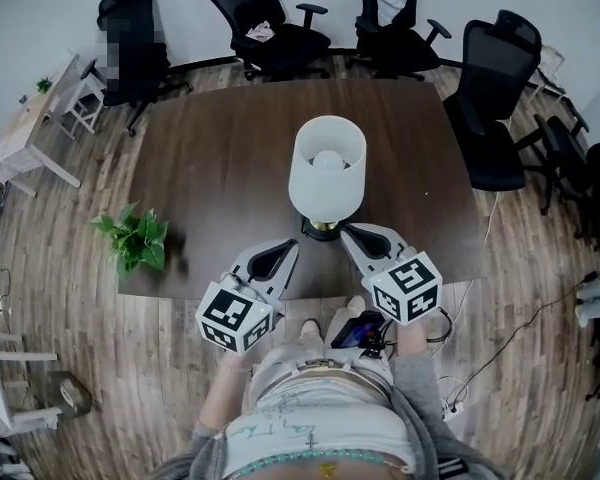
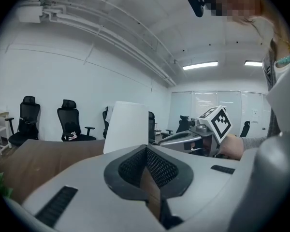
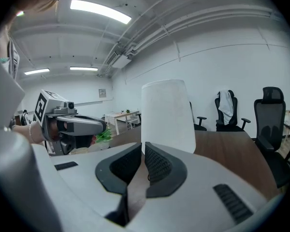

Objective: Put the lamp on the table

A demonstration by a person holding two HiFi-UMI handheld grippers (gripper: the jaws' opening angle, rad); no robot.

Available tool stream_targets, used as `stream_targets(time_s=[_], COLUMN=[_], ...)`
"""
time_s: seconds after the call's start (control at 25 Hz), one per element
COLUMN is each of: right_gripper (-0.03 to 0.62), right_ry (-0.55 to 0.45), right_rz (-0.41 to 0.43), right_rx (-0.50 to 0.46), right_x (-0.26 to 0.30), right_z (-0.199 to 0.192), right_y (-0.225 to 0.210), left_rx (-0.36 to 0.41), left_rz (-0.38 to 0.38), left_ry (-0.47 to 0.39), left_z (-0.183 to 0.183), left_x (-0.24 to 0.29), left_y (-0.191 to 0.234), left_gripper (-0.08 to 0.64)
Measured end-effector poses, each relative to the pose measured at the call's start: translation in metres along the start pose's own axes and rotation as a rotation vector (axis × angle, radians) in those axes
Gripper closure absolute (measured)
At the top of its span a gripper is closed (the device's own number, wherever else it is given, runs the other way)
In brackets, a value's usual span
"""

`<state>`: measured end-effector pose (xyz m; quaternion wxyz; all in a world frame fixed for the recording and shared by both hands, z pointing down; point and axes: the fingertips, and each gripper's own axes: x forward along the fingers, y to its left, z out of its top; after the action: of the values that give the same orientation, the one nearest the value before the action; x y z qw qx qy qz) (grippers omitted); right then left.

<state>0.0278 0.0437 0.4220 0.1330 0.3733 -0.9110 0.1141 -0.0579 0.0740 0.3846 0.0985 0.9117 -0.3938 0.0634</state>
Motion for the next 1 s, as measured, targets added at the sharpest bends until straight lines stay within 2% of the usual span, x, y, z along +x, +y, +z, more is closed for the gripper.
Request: stream_targets(time_s=[0.24,0.52,1.0], right_gripper=[0.558,0.558,0.558], right_ry=[0.002,-0.042,-0.019], right_rz=[-0.038,-0.052,-0.041], right_rx=[0.004,0.043,0.012], right_x=[-0.009,-0.030,-0.067], right_z=[-0.008,-0.010,-0.010], right_y=[0.020,0.029,0.005], left_rx=[-0.005,-0.005,-0.022], left_rz=[-0.035,-0.081,-0.052], left_ry=[0.014,0.005,-0.002], left_z=[-0.011,-0.013,-0.006], left_x=[-0.014,-0.018,0.005], left_y=[-0.007,-0.027,-0.058], left_gripper=[0.548,0.548,0.548])
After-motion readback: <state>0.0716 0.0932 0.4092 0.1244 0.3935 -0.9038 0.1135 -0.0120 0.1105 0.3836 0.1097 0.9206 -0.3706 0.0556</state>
